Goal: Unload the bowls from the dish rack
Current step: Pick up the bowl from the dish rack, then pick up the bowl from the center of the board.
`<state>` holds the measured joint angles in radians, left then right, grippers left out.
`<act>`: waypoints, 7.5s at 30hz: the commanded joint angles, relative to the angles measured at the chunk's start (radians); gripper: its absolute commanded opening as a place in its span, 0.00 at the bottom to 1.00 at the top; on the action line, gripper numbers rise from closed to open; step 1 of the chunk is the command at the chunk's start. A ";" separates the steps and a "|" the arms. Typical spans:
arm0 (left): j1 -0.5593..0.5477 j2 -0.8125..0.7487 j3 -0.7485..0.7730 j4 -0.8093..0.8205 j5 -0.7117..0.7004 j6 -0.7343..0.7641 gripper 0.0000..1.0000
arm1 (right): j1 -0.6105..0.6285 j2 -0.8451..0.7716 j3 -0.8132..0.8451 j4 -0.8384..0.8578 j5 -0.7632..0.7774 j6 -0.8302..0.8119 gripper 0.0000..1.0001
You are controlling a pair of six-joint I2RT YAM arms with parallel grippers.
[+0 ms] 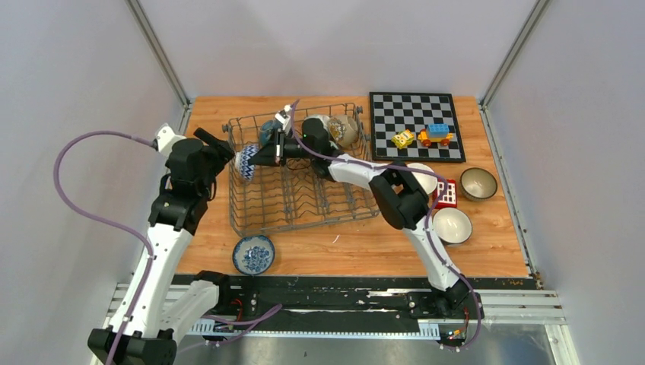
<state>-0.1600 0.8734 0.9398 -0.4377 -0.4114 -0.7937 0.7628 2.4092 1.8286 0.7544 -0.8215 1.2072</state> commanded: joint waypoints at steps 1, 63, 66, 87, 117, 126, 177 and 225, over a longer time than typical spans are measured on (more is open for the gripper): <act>0.000 -0.035 0.103 -0.088 -0.042 -0.015 0.78 | -0.006 -0.234 -0.108 -0.022 -0.031 -0.152 0.00; -1.006 0.326 0.615 -0.560 0.101 0.576 0.97 | 1.238 -1.159 -0.643 -1.919 1.573 -1.668 0.00; -1.056 0.355 0.592 -0.601 0.073 0.548 0.93 | 1.244 -1.142 -0.625 -1.927 1.569 -1.674 0.00; -1.168 0.494 0.531 -0.635 0.167 0.526 0.60 | 1.231 -1.118 -0.635 -1.902 1.532 -1.698 0.00; -1.094 0.432 0.433 -0.541 0.105 0.447 0.00 | 1.220 -1.146 -0.591 -1.758 1.498 -1.634 0.89; -0.610 0.170 0.304 -0.415 0.152 0.387 0.00 | 1.055 -1.281 -0.684 -1.574 1.448 -1.376 0.94; -0.551 -0.457 0.180 -0.598 -0.264 0.044 0.00 | 0.496 -0.871 -0.754 -0.879 0.715 -0.305 0.72; -0.552 -0.548 0.028 -0.557 -0.216 -0.004 0.00 | 0.539 -0.441 -0.498 -0.910 0.932 -0.102 0.33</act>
<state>-0.7162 0.3401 0.9710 -1.0420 -0.6315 -0.7708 1.2922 1.9442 1.2987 -0.1081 0.1055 1.1244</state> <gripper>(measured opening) 0.031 0.353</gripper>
